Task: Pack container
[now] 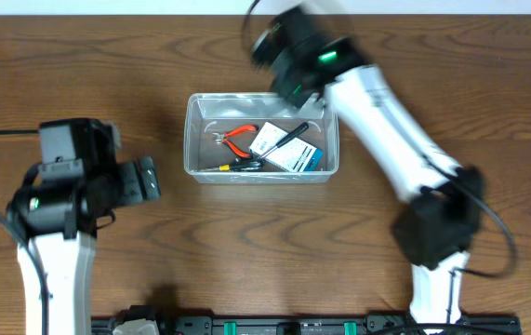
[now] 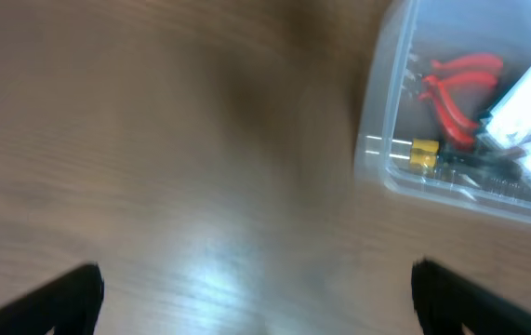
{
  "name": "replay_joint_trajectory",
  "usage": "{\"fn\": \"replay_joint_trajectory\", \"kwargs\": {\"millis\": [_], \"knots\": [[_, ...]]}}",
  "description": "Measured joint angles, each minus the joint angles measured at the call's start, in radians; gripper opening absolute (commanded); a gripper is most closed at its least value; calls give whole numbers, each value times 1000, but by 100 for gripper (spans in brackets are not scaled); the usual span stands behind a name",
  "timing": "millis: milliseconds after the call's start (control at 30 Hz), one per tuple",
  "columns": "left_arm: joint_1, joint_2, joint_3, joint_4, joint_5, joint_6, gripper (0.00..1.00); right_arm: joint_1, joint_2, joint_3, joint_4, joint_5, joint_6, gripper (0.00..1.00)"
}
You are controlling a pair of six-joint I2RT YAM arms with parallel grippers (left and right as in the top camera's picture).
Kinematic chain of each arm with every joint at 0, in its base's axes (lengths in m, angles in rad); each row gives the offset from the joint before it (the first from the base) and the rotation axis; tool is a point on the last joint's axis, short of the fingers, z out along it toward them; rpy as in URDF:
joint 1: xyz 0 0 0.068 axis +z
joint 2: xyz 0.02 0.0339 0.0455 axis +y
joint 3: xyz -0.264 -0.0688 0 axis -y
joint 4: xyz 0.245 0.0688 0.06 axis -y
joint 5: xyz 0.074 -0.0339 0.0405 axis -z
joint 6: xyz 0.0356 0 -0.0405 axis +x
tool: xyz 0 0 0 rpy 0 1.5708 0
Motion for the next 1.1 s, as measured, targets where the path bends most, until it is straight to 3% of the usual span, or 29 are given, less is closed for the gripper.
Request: {"fn": "replay_joint_trajectory", "kwargs": {"millis": [167,267,467,633,800,1100], "knots": [[0,-48,3,356,-40,19,98,-228,-137,40,71,24,131,99],[0,-36,4,470,-48,67,98,-312,-161,44,49,32,171,99],[-6,-63,1,375,-72,175,98,-434,-166,38,-109,31,237,99],[-69,-195,-1,345,-112,211,98,-508,-262,-5,-146,58,273,99],[-109,-346,-22,330,-145,219,98,-496,-550,-193,-61,71,286,99],[-137,-586,-182,280,-165,219,98,-400,-1135,-787,29,130,293,99]]}}
